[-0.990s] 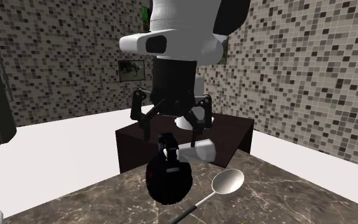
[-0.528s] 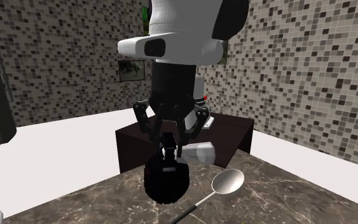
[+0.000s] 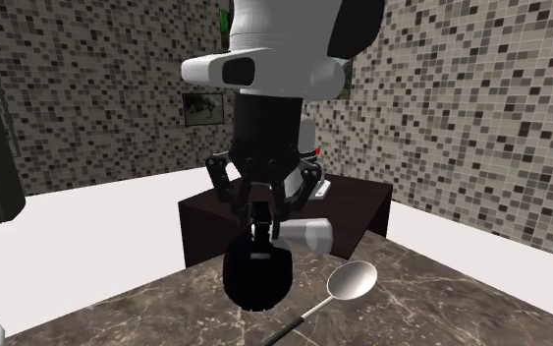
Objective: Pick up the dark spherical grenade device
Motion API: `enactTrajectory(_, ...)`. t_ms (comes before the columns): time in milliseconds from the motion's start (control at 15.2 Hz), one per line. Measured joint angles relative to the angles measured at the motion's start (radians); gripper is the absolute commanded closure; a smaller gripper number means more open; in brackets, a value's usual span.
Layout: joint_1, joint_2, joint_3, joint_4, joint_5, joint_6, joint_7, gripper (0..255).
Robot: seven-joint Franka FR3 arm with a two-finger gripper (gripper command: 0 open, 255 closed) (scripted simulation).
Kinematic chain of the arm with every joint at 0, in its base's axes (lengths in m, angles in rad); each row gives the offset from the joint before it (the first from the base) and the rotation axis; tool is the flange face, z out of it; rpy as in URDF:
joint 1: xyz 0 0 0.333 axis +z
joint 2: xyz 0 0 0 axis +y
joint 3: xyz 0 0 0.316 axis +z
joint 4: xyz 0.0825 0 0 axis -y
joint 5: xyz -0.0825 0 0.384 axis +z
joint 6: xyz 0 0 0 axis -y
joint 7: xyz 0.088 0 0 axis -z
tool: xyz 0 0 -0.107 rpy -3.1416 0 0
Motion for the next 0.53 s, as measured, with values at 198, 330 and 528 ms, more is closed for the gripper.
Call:
enactTrajectory(198, 0.003, -0.028, 0.003, 0.006, 0.018, -0.051, -0.011, 255)
enactTrajectory(330, 0.003, -0.052, 0.003, 0.011, 0.03, -0.08, -0.022, 255)
enactTrajectory(528, 0.004, -0.084, 0.002, 0.02, 0.045, -0.12, -0.036, 255)
